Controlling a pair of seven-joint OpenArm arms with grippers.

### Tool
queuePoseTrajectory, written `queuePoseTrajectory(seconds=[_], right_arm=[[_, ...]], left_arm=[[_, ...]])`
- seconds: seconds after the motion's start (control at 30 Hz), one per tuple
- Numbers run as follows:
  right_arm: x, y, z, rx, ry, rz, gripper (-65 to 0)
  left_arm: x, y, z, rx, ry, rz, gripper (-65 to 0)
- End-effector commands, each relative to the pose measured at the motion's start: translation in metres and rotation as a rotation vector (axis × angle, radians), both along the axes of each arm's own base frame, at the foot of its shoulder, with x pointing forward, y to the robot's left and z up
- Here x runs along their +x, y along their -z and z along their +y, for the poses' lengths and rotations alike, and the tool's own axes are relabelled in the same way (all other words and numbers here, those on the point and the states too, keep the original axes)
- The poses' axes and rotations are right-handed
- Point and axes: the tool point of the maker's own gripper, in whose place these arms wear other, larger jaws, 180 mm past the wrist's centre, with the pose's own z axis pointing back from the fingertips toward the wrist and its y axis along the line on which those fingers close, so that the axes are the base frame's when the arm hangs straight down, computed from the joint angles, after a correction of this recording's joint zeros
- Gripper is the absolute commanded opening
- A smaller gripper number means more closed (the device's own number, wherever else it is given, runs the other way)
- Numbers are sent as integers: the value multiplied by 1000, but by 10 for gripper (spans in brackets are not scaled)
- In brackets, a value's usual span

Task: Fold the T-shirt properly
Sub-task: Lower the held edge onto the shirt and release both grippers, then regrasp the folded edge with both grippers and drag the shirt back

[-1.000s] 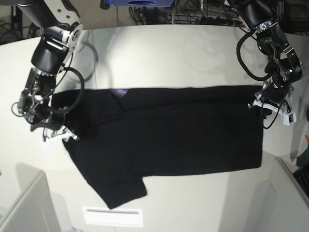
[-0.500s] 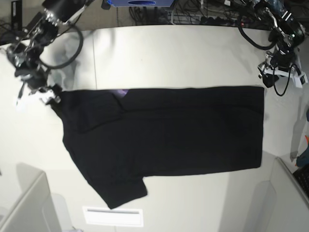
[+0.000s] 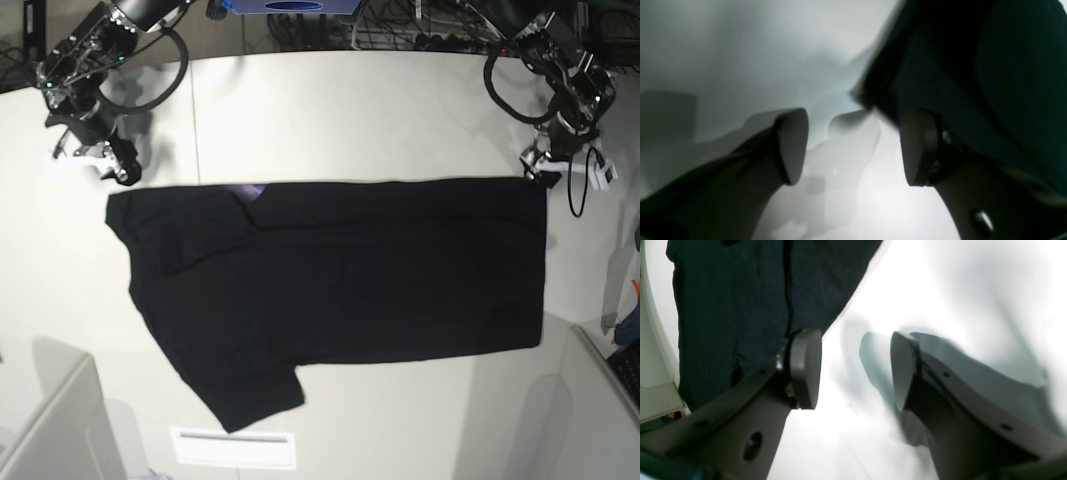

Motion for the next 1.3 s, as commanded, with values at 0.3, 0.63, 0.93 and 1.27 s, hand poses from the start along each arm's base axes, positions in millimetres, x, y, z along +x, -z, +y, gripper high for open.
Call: queuePoseTrajectory(seconds=[0.3, 0.63, 0.93, 1.27], right_arm=[[24, -5, -11, -12, 61, -85, -336], [37, 20, -16, 97, 169, -39, -336], [42, 35, -28, 110, 213, -15, -378], [1, 41, -28, 107, 166, 68, -650]], left_arm=[[30, -4, -7, 39, 86, 4, -240], [30, -1, -5, 62, 81, -6, -630], [30, 0, -2, 63, 84, -1, -650], [0, -6, 8, 195, 223, 94, -650]])
